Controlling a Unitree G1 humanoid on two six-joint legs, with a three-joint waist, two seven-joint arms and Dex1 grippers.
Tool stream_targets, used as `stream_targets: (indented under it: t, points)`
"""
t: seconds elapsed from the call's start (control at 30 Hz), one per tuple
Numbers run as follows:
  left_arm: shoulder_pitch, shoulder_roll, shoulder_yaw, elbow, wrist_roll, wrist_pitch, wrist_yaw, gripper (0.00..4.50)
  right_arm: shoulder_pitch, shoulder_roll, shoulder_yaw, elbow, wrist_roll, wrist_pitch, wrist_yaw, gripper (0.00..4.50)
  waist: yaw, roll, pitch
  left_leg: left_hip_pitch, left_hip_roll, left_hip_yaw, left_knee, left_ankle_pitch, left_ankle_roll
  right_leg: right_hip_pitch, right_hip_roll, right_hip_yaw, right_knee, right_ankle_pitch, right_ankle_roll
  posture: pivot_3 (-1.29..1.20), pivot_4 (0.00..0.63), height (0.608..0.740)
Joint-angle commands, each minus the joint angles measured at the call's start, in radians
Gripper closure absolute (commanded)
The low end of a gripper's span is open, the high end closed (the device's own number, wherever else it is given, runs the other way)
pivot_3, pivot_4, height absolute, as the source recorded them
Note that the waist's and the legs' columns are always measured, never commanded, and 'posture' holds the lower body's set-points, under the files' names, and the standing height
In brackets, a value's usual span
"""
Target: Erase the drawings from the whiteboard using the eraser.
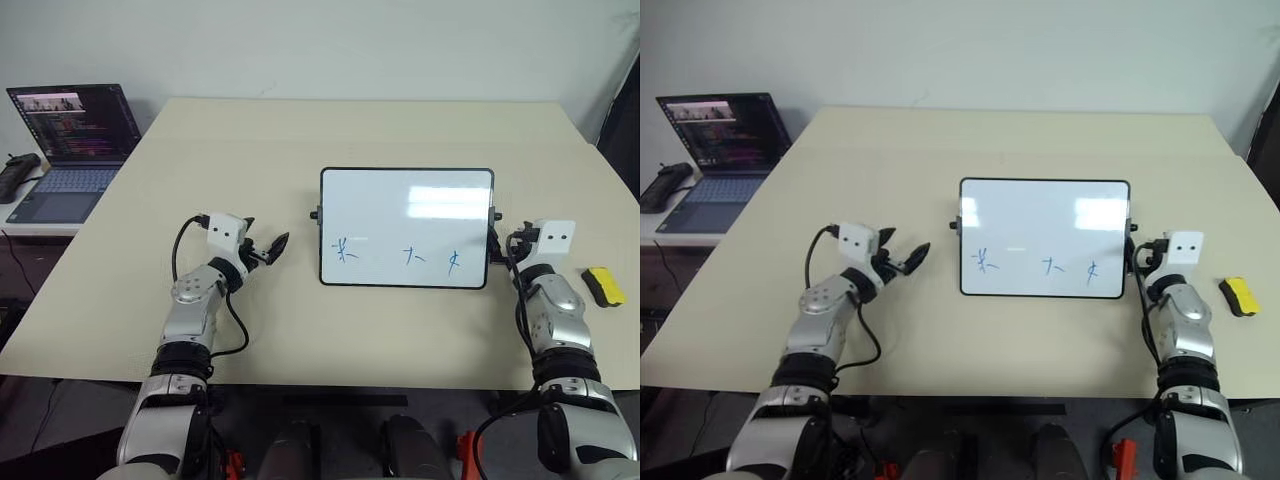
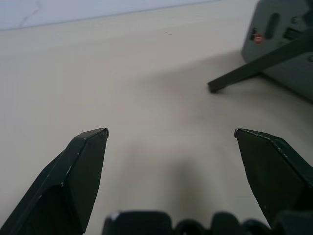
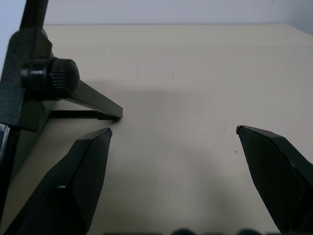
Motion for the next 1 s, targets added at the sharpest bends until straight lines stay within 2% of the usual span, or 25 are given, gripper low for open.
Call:
stream_targets:
  t: [0.03,0.3,0.47,0.63,0.73,0.8,0.9,1.0]
  points:
    - [-0.004,0.016,0.001,-0.042,-0.02,0.018,-0.033,0.0,-0.004,-0.007,-0.009,-0.058,0.013,0.002,0.002,0.04,0.0,0.0,0.0,0.0,0.0,0.0,0.0,0.0,0.0,0.0,0.0,0.0,0.0,0.0,0.0,0.0,0.15,0.74]
    - [0.001,-0.014,0.008,-0.082,-0.053,0.044,-0.05,0.0,0.02,-0.042,-0.027,-0.099,0.019,0.028,0.011,0.04,0.002,0.0,0.0,0.0,0.0,0.0,0.0,0.0,0.0,0.0,0.0,0.0,0.0,0.0,0.0,0.0,0.15,0.74]
    - [0.017,0.029,0.047,-0.245,-0.179,0.177,-0.136,0.0,0.052,-0.101,-0.059,-0.15,0.045,0.073,0.034,0.04,0.001,0.0,0.0,0.0,0.0,0.0,0.0,0.0,0.0,0.0,0.0,0.0,0.0,0.0,0.0,0.0,0.15,0.74]
    - [0.084,0.214,0.067,-0.461,-0.339,0.403,-0.338,0.0,0.118,-0.213,-0.096,-0.296,0.121,0.236,0.132,0.04,-0.004,0.001,0.0,0.0,0.001,0.001,-0.001,0.0,0.0,0.0,0.0,0.001,0.0,0.0,0.0,0.0,0.15,0.74]
    - [0.061,0.284,0.037,-0.588,-0.463,0.567,-0.433,0.0,0.148,-0.285,-0.134,-0.388,0.186,0.343,0.192,0.04,0.0,0.001,0.001,-0.001,0.0,0.0,0.001,0.0,0.0,0.0,0.0,0.0,0.0,0.0,0.0,0.0,0.15,0.74]
    - [0.021,0.282,-0.026,-0.649,-0.504,0.646,-0.473,0.0,0.171,-0.326,-0.163,-0.41,0.202,0.4,0.201,0.04,0.009,0.001,0.001,0.0,0.0,0.0,0.002,0.0,0.0,0.002,0.0,0.0,0.0,0.0,0.0,0.0,0.15,0.74]
    - [-0.055,0.221,-0.124,-0.674,-0.51,0.691,-0.499,0.0,0.211,-0.376,-0.195,-0.415,0.199,0.447,0.205,0.04,0.028,0.001,0.001,0.001,0.0,-0.001,0.004,0.0,0.001,0.005,0.0,-0.002,-0.002,0.0,0.0,0.0,0.15,0.74]
    - [-0.111,0.097,-0.238,-0.632,-0.445,0.649,-0.483,0.0,0.264,-0.438,-0.203,-0.36,0.17,0.488,0.224,0.04,0.031,0.001,0.001,0.002,0.0,0.0,0.004,0.0,0.001,0.006,0.0,-0.002,-0.002,0.0,0.0,0.0,0.15,0.74]
